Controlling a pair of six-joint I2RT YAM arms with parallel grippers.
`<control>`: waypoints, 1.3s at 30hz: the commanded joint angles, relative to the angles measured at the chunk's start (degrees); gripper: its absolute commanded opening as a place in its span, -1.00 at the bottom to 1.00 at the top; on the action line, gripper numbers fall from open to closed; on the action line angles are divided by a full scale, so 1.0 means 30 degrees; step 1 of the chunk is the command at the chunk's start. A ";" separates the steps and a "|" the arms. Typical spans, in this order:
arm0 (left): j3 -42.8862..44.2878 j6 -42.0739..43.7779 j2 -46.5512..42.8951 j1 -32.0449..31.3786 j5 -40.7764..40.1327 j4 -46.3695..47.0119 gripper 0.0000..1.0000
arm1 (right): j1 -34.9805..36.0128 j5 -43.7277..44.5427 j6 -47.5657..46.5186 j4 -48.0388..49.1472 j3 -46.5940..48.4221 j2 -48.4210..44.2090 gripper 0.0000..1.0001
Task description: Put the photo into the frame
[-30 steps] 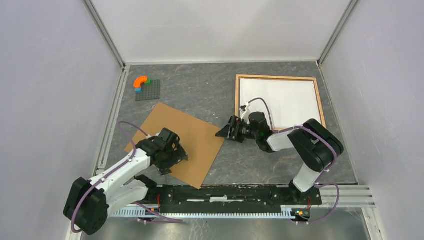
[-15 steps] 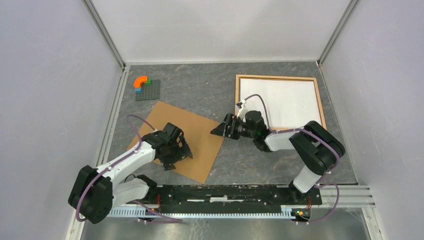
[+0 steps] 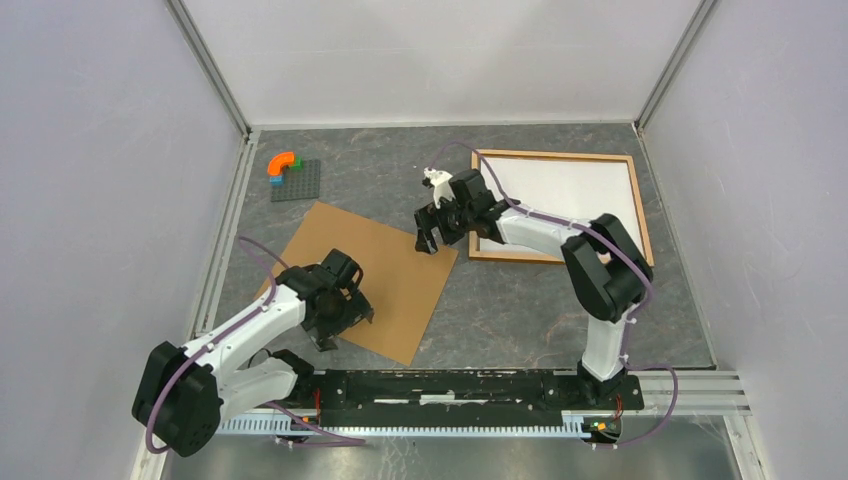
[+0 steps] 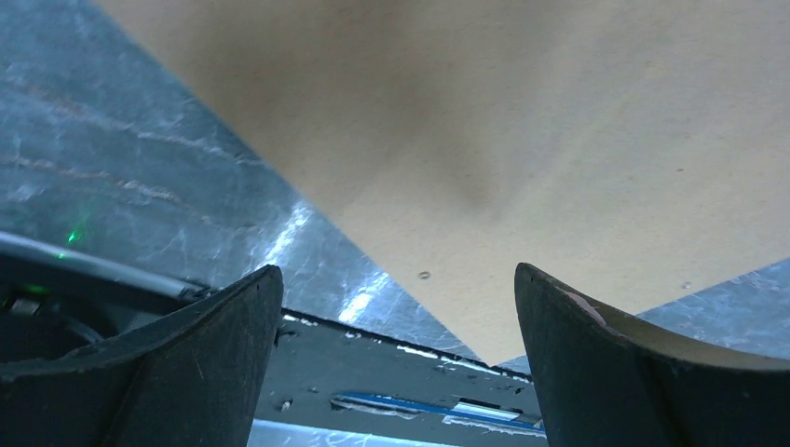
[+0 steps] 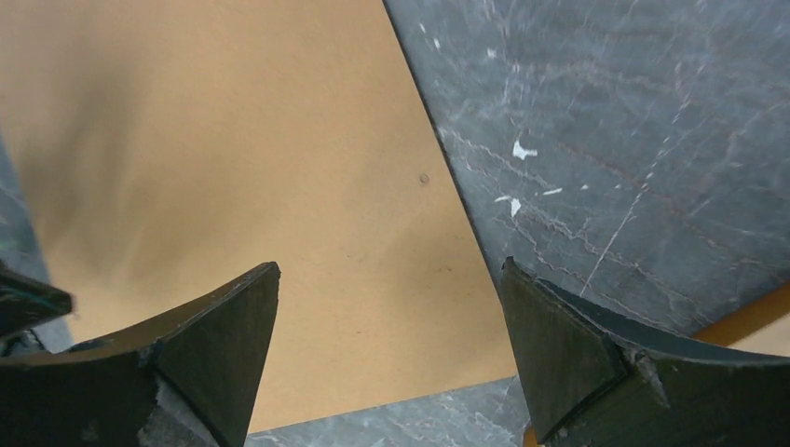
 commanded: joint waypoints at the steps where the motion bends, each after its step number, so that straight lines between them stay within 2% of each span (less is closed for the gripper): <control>1: 0.0107 -0.2139 -0.0087 -0.0045 -0.0279 -0.1288 1.00 | -0.0005 -0.0580 -0.1387 -0.1982 0.1556 0.1818 0.87; 9: -0.1216 -0.2563 0.0601 -0.0051 0.0411 0.2998 1.00 | -0.0001 -0.1296 -0.0606 -0.1514 0.1328 0.2954 0.84; 13: -0.1162 -0.2264 0.1702 -0.0040 0.0804 0.4075 1.00 | 0.0012 -0.3116 0.0016 -0.1136 0.0643 0.2682 0.81; 16: -0.1473 -0.2208 0.2159 -0.0035 0.1329 0.5367 1.00 | 0.0016 -0.5944 0.1416 0.0198 -0.0624 0.0930 0.78; 22: -0.1746 -0.2094 0.1865 -0.0088 0.2525 0.6489 1.00 | 0.0103 -0.7586 0.2681 0.0746 -0.1798 -0.2140 0.78; 31: 0.0067 -0.2017 0.2093 -0.1261 0.3010 0.7143 1.00 | -0.0136 -0.5936 0.3181 0.0404 -0.3697 -0.5070 0.79; 34: 0.0707 -0.2355 0.2471 -0.1388 0.2426 0.5959 1.00 | -0.0659 -0.4414 0.2806 -0.0327 -0.4087 -0.5402 0.79; 39: -0.0789 -0.3961 0.1463 -0.1357 0.1477 0.5132 1.00 | -0.1246 -0.0858 -0.1577 -0.3079 -0.2251 -0.3931 0.95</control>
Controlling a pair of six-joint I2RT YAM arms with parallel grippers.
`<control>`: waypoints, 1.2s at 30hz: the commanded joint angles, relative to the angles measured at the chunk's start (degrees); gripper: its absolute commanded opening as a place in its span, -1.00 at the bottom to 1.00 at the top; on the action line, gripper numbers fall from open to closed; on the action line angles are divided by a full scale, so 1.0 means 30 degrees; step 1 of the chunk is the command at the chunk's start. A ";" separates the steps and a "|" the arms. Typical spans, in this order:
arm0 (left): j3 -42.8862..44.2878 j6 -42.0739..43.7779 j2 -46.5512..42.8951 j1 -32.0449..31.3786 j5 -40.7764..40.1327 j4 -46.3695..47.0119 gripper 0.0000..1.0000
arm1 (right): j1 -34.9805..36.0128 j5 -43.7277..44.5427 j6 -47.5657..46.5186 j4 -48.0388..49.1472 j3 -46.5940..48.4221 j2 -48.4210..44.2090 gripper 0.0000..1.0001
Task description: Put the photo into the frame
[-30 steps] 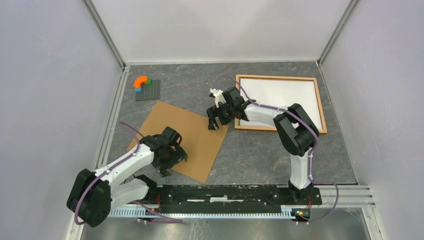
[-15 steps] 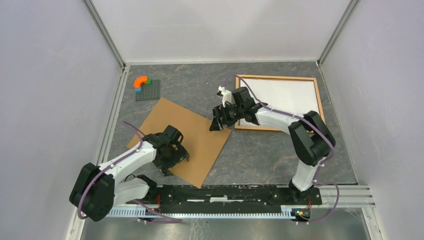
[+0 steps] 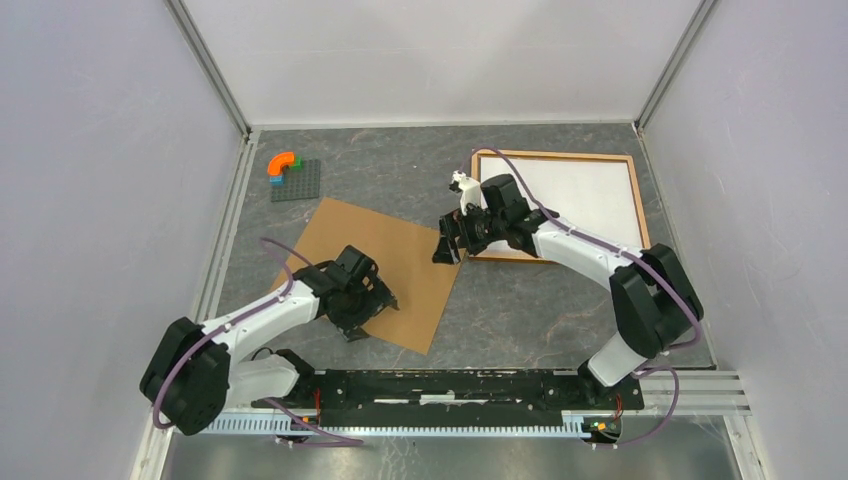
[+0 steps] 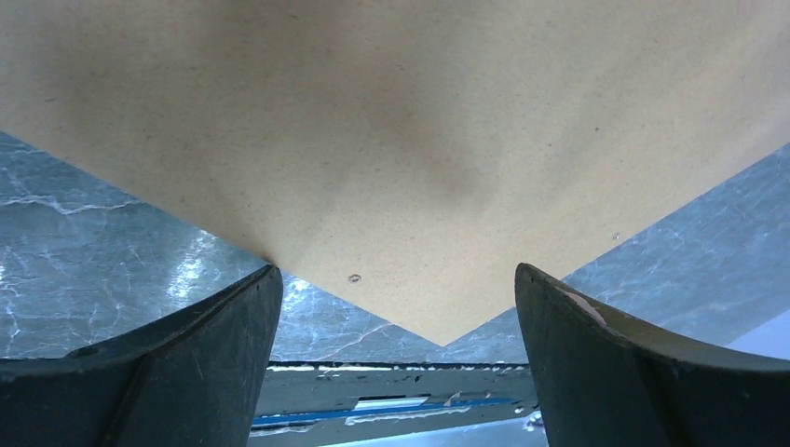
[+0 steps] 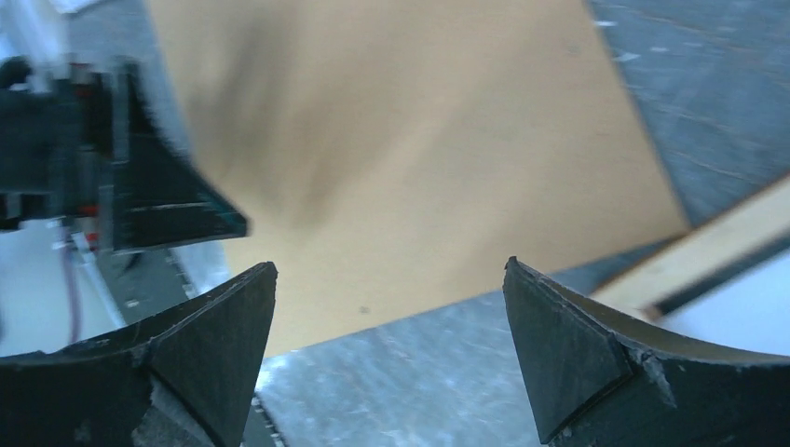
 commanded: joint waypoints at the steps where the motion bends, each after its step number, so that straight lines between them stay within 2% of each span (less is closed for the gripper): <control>1: -0.1175 -0.2174 -0.1139 0.0011 -0.0899 0.0292 1.00 | -0.0343 0.3703 -0.4398 -0.2681 0.2467 0.1813 0.96; 9: -0.2078 -0.1971 -0.1622 0.0011 -0.0234 0.1422 1.00 | -0.0341 0.5175 -0.6551 -0.3161 0.6735 0.6849 0.96; 17: -0.1890 -0.1489 -0.1203 -0.0008 -0.0079 0.1962 1.00 | -0.0282 0.4237 -0.5958 -0.2854 0.7700 0.8701 0.96; 23: -0.2102 -0.1097 -0.0747 -0.0015 0.0238 0.3211 1.00 | -0.0030 0.0414 -0.3837 -0.1254 0.4582 0.7360 0.89; 29: -0.3079 -0.1123 -0.0752 0.0014 0.0266 0.4943 1.00 | -0.0022 -0.1579 -0.2393 -0.0944 0.4310 0.6255 0.85; 36: -0.3985 -0.1339 -0.2257 0.0015 0.0082 0.4914 1.00 | 0.0244 -0.3049 -0.0362 -0.0067 0.3497 0.4426 0.82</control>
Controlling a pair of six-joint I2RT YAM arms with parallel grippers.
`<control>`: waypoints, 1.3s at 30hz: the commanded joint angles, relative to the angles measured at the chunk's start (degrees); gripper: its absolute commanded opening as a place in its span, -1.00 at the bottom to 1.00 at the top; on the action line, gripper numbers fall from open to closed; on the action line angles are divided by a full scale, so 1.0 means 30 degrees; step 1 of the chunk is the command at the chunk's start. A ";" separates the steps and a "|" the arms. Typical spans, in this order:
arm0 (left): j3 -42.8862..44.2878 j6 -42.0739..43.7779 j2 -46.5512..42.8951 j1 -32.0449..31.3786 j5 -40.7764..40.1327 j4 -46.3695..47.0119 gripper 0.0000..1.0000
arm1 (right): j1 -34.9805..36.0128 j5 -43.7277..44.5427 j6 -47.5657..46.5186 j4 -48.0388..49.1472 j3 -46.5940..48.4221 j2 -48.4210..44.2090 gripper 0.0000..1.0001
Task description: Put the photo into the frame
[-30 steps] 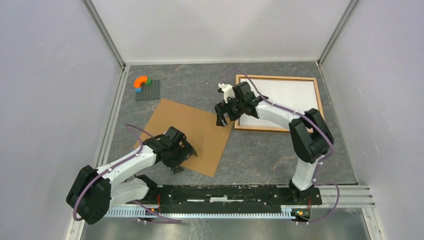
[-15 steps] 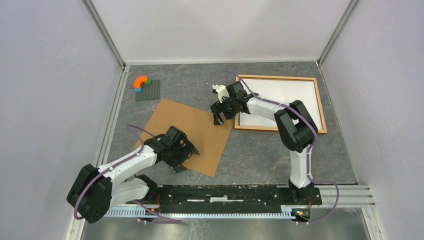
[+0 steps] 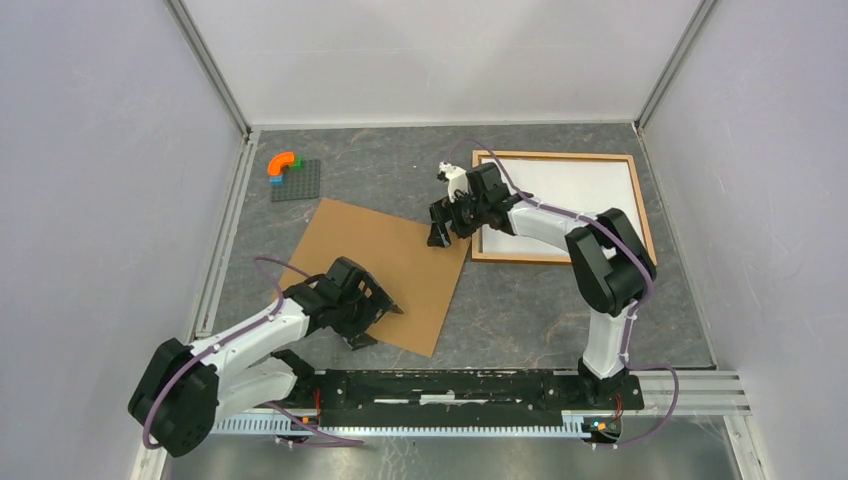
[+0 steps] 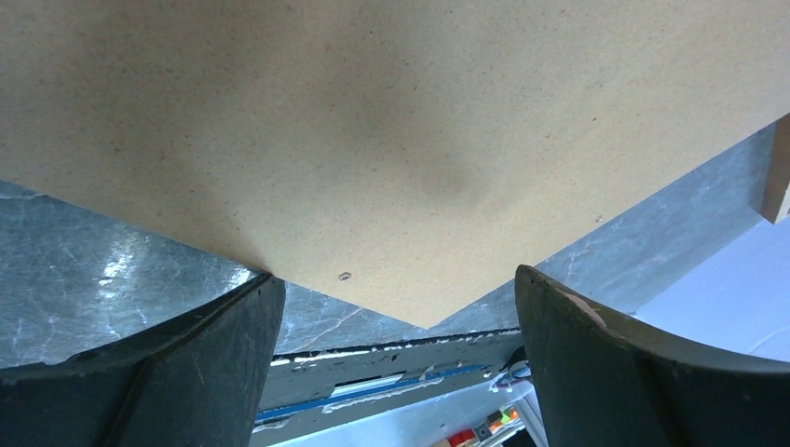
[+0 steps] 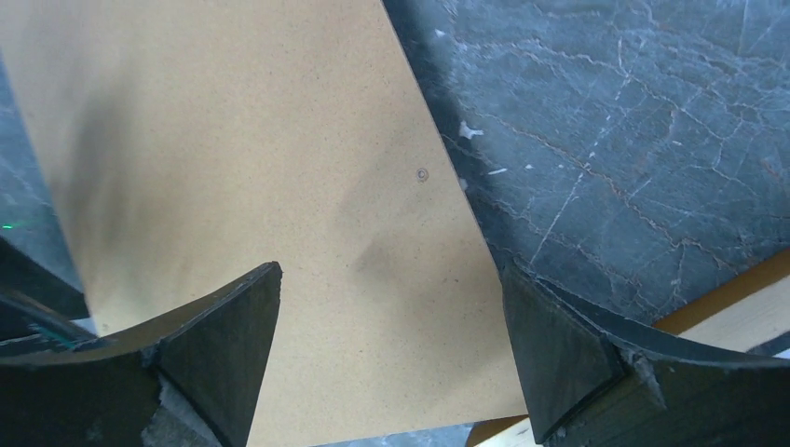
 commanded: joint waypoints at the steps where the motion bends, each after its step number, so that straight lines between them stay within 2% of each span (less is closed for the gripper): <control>1: -0.1372 0.0234 -0.0347 0.0000 -0.1581 0.2175 1.00 | 0.1076 -0.4635 0.2938 0.0083 -0.1238 -0.2367 0.82; 10: -0.0174 0.1454 -0.0197 -0.0008 -0.1338 0.2082 1.00 | 0.0633 -0.3014 0.3353 0.1005 -0.3742 -0.3712 0.82; 17: 0.0615 0.1670 0.1621 0.0000 -0.1089 0.2636 1.00 | -0.0491 -0.1781 0.1382 -0.0809 -0.2318 -0.2966 0.84; 20: 0.0793 0.1581 0.2156 -0.0014 -0.1008 0.2470 1.00 | -0.0493 0.2174 -0.0300 -0.4015 -0.0475 -0.3218 0.90; 22: 0.0751 0.1608 0.2184 -0.0001 -0.1256 0.2178 1.00 | -0.0469 0.5106 -0.0583 -0.5631 -0.0306 -0.4211 0.94; 26: 0.0565 0.1784 0.1957 -0.0007 -0.1368 0.1803 1.00 | 0.0164 1.0728 0.0273 -0.6487 -0.2789 -0.7890 0.96; 28: 0.0491 0.1920 0.1755 -0.0001 -0.1287 0.1641 1.00 | 0.0637 1.1335 0.1070 -0.6348 -0.4655 -0.9441 0.96; 30: 0.0403 0.2088 0.1455 0.0000 -0.1273 0.1558 1.00 | 0.1023 1.0049 0.2308 -0.5201 -0.6908 -1.0765 0.96; 32: 0.0287 0.2273 0.1232 0.0000 -0.1266 0.1708 1.00 | 0.1061 0.7300 0.3796 -0.2207 -0.9338 -1.1960 0.96; 35: 0.0151 0.2482 0.1195 0.0000 -0.1005 0.2013 1.00 | 0.1075 0.4912 0.6215 0.1417 -1.1925 -1.2975 0.97; 39: 0.0029 0.2884 0.1225 -0.0002 -0.0718 0.2263 1.00 | 0.0840 0.1763 1.0251 0.8935 -1.5751 -1.3483 0.96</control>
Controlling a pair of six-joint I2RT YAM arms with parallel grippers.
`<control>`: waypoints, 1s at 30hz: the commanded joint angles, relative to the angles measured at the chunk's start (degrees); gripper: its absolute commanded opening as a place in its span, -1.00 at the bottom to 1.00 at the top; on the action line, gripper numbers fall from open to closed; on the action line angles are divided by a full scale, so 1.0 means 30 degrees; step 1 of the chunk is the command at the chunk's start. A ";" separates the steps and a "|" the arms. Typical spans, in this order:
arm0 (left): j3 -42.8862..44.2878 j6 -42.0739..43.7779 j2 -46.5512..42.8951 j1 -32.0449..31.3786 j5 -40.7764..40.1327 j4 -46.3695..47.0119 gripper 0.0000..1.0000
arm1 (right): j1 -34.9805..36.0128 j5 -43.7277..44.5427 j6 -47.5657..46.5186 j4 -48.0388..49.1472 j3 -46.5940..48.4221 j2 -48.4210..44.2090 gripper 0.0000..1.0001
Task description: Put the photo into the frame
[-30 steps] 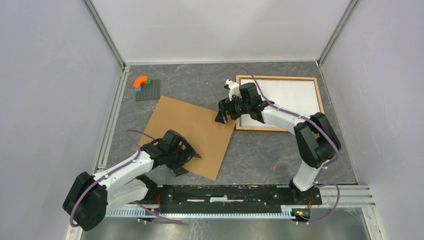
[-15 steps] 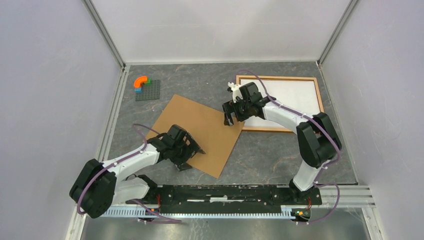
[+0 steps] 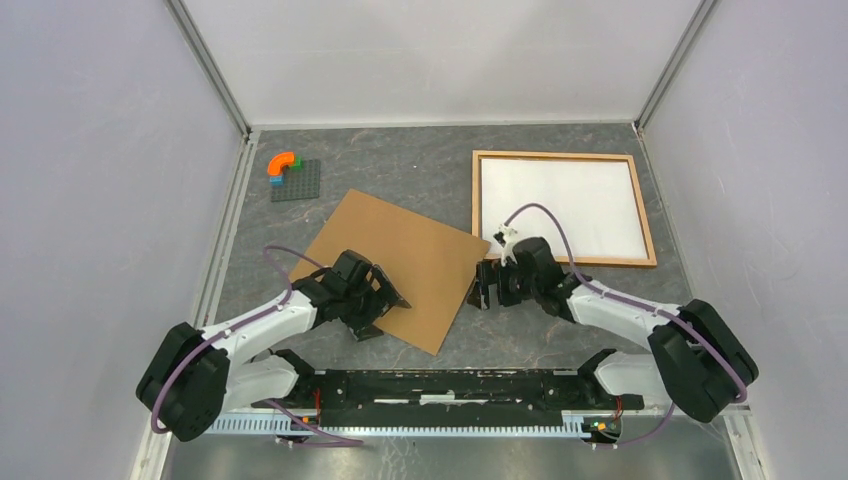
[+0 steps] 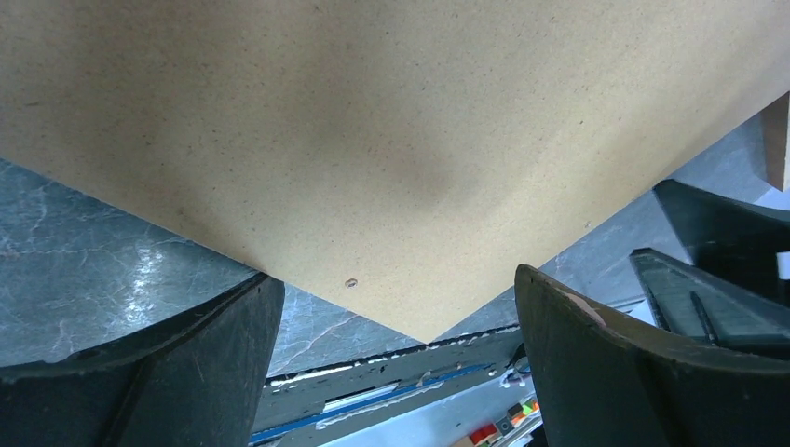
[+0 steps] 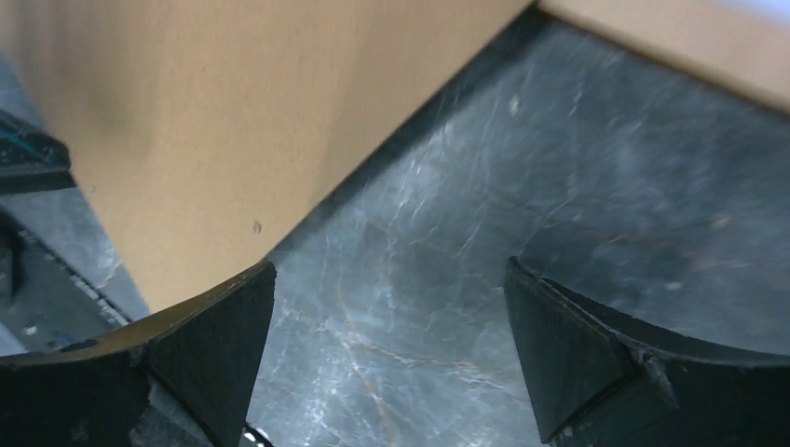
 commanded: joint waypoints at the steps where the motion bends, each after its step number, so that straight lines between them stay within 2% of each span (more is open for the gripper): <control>1: -0.0676 0.1520 -0.0008 0.0022 -0.1010 0.0700 1.00 | -0.0272 -0.4124 0.5576 1.0318 -0.3138 -0.0580 0.96; 8: -0.1083 0.1810 0.0197 0.0023 -0.0181 0.1571 1.00 | -0.0279 -0.4308 1.0498 1.9652 -0.6667 0.1693 0.89; 13: -0.1256 0.1900 -0.0071 0.0021 -0.0006 0.1765 1.00 | -0.0251 -0.3516 1.2599 2.3497 -0.7834 0.4148 0.79; 21: -0.1202 0.1961 0.0742 0.0024 0.0597 0.2335 1.00 | 0.0320 -0.2749 1.4791 2.4950 -0.6556 0.8016 0.67; 30: -0.1377 0.2108 0.0894 0.0022 0.1053 0.2957 1.00 | 0.1545 -0.0721 1.7240 3.1033 -0.5849 1.1879 0.46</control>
